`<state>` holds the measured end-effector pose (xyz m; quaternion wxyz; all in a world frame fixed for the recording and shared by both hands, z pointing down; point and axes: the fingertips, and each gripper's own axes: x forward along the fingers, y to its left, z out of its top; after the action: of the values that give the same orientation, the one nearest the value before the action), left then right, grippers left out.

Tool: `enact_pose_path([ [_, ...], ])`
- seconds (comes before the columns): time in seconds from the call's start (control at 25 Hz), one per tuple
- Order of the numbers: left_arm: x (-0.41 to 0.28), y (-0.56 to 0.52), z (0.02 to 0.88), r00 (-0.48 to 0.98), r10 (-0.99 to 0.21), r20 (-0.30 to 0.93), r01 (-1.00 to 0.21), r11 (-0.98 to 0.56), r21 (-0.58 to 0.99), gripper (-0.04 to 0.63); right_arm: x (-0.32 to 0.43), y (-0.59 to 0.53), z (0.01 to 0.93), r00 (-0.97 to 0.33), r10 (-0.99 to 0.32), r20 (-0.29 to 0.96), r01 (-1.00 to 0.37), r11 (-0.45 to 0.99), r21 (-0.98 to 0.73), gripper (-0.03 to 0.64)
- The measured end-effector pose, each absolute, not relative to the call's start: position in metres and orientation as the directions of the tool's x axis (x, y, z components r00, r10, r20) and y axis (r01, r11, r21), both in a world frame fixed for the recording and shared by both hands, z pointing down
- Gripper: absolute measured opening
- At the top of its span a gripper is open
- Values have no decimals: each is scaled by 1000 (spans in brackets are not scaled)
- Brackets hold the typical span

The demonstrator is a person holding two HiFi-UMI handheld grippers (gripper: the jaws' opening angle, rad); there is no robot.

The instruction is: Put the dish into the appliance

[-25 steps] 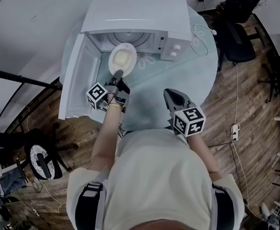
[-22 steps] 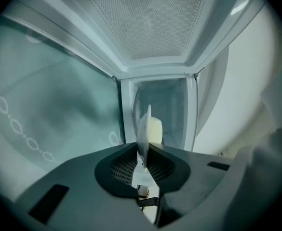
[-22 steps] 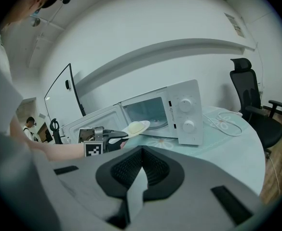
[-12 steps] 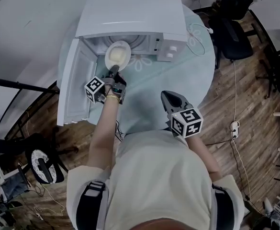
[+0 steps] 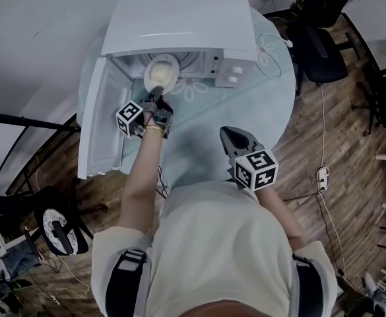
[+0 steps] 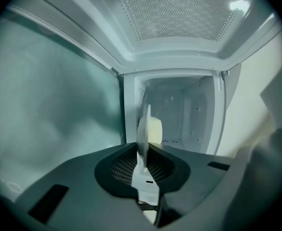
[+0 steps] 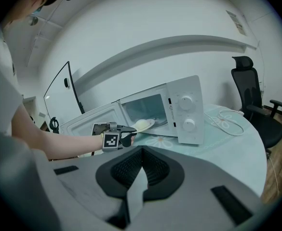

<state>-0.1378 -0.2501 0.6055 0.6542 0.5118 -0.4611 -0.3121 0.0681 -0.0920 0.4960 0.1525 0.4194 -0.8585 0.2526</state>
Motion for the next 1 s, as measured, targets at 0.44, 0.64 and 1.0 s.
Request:
enact_pose_path([
  [0.44, -133, -287, 608, 385, -867, 316, -106, 299, 948, 48, 65, -101, 502, -612, -626, 484, -789, 527, -316, 6],
  [0.64, -131, -304, 607, 377, -867, 326, -108, 308, 945, 48, 65, -104, 504, -612, -622, 488, -788, 527, -317, 6],
  [1.0, -128, -318, 609, 372, -852, 367, -129, 345, 930, 48, 64, -104, 507, -618, -615, 490, -784, 528, -326, 6],
])
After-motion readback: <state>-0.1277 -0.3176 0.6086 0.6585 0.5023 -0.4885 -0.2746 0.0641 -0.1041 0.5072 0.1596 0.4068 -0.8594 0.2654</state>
